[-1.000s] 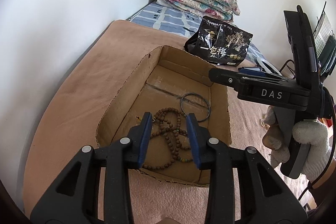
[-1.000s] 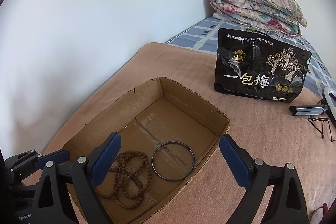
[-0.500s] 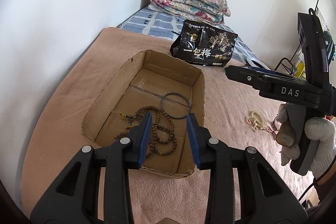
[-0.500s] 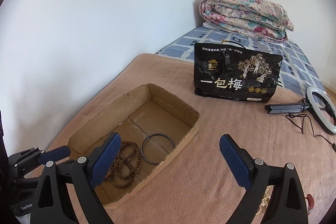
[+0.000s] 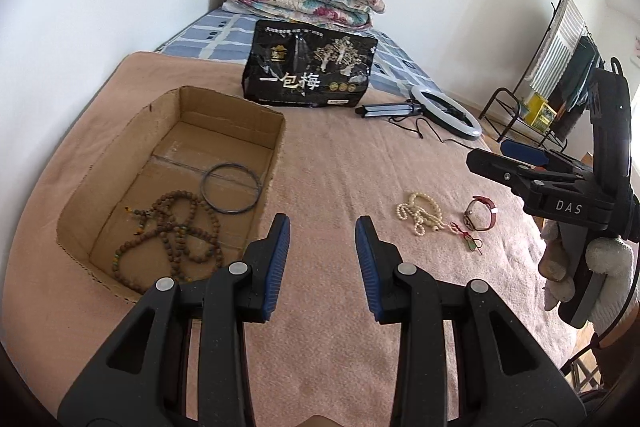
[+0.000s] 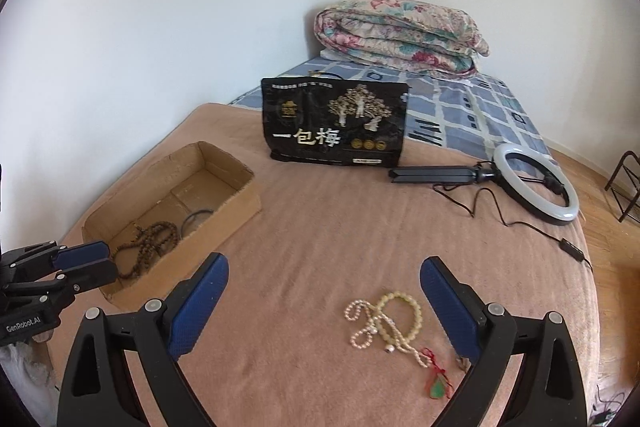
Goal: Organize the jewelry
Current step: 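Move both grippers back toward the pearl necklace and red watch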
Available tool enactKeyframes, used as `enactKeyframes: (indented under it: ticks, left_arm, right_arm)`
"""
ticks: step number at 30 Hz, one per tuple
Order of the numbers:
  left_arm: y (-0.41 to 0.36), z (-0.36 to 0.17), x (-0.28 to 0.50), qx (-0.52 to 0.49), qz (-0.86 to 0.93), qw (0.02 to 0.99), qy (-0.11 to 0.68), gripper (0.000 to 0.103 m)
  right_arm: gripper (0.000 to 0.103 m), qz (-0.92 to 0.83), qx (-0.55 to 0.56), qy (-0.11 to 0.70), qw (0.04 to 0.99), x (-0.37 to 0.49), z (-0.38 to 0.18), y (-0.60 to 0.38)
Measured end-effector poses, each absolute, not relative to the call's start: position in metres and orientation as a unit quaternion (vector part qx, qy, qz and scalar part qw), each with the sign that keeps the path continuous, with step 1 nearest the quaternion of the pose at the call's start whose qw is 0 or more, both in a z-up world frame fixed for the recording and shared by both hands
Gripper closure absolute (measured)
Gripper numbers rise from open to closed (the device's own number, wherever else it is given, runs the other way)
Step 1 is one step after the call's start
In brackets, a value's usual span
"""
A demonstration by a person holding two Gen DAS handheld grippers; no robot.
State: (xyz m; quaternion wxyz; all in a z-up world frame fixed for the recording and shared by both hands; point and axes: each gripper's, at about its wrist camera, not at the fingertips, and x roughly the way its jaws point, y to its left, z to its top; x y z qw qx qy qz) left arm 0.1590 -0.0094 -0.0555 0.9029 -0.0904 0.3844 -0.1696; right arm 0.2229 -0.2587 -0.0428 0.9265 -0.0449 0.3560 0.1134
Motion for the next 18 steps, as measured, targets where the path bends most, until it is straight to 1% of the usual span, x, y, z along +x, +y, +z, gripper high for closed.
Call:
enactKeyframes:
  ticks: [11, 18]
  left_arm:
    - [-0.073, -0.072, 0.168, -0.094, -0.227, 0.879, 0.410, 0.069]
    - [-0.108, -0.094, 0.180, -0.089, -0.261, 0.859, 0.432, 0.069]
  right_arm:
    - [0.004, 0.057, -0.034, 0.358, 0.931, 0.187, -0.045, -0.348]
    - [0.003, 0.025, -0.011, 0.375, 0.927, 0.176, -0.064, -0.394]
